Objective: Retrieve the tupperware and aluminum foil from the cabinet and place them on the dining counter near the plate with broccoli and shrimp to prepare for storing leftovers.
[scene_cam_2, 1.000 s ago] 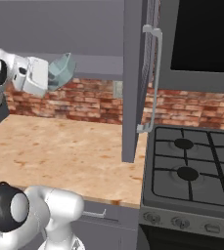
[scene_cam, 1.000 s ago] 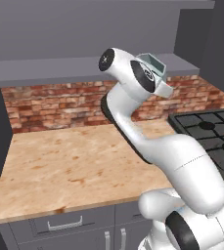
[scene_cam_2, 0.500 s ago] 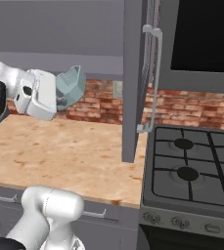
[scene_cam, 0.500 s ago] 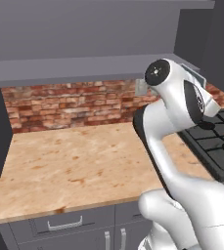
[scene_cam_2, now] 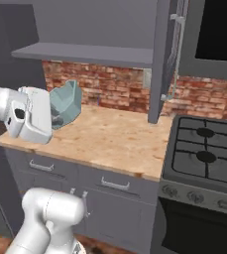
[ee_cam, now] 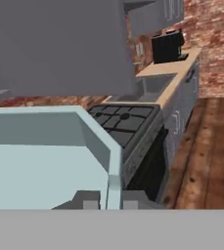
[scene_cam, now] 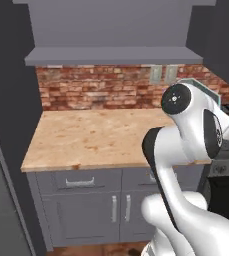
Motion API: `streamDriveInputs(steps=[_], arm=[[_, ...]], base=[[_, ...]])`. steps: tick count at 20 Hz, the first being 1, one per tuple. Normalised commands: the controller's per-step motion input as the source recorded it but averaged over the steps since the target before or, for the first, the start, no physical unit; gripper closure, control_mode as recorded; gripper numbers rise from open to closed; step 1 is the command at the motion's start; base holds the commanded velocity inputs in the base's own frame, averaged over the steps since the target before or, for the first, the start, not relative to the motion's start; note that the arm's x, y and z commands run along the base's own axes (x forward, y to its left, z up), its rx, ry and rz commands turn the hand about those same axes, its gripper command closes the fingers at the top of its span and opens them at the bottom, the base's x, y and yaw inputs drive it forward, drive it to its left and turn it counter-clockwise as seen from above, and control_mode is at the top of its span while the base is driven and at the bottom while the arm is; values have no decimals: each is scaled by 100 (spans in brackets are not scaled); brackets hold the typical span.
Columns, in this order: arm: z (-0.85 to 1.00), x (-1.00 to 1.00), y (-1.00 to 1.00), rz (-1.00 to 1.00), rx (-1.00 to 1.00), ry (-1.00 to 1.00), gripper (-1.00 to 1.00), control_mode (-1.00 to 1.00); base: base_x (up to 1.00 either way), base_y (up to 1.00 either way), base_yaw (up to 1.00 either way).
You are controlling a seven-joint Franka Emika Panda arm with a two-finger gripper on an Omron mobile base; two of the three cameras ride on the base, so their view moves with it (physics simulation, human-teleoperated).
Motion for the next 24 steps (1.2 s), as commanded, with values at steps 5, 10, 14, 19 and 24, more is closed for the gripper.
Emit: streamDriveInputs(steps=[5,10,14,19,24], arm=[[0,0,0,0,0,0,100,100],[0,0,0,0,0,0,100,100],[0,0,0,0,0,0,100,100],[0,0,0,0,0,0,100,100],[0,0,0,0,0,0,100,100]], base=[[-74,45,83],[-21,41,99],[-4,24,100],[26,4,90],[80,3,73]])
